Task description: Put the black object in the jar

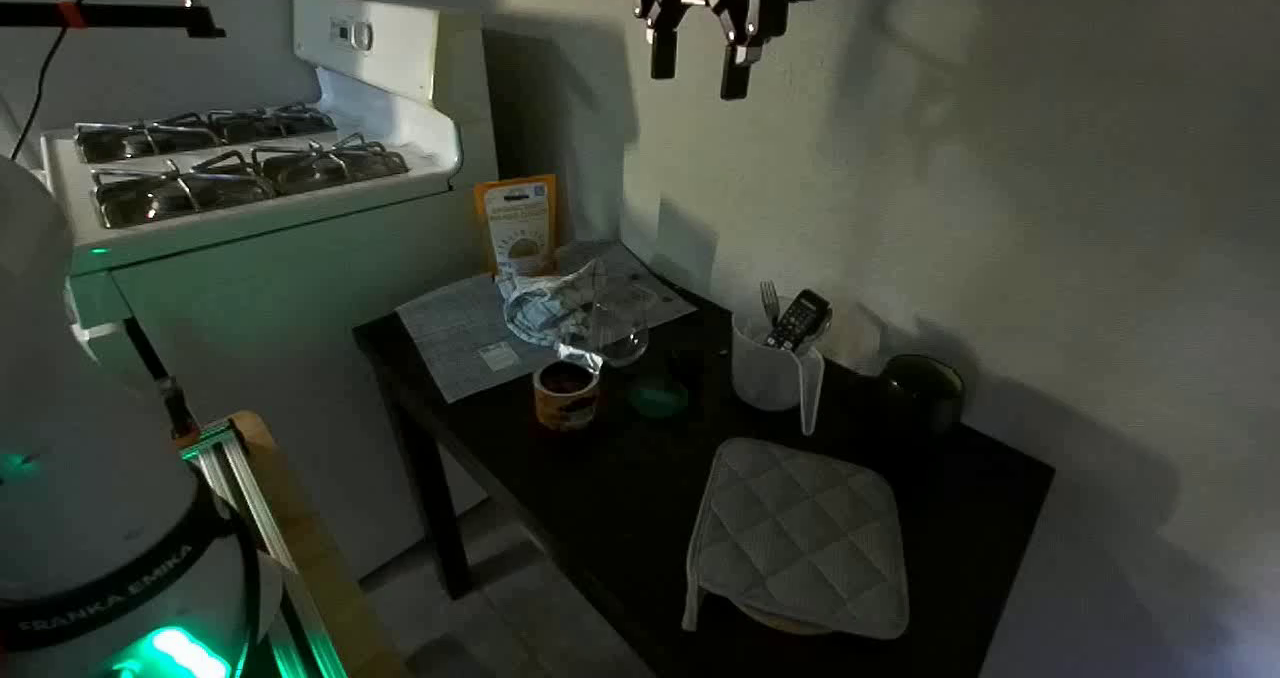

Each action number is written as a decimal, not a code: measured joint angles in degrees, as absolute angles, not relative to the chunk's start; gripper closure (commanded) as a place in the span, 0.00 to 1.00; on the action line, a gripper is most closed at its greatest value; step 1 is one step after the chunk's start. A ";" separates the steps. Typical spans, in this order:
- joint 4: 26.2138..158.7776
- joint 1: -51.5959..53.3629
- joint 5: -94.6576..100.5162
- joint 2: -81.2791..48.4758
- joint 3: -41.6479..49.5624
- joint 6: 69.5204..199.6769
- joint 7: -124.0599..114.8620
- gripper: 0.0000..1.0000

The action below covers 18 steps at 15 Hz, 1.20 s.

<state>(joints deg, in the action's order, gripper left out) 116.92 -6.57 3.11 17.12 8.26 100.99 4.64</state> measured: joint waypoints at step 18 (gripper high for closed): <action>121.76 -5.99 -1.40 6.36 2.03 104.85 -32.31 0.00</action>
<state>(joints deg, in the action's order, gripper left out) 121.76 -5.99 -1.40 6.36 2.03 104.85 -32.31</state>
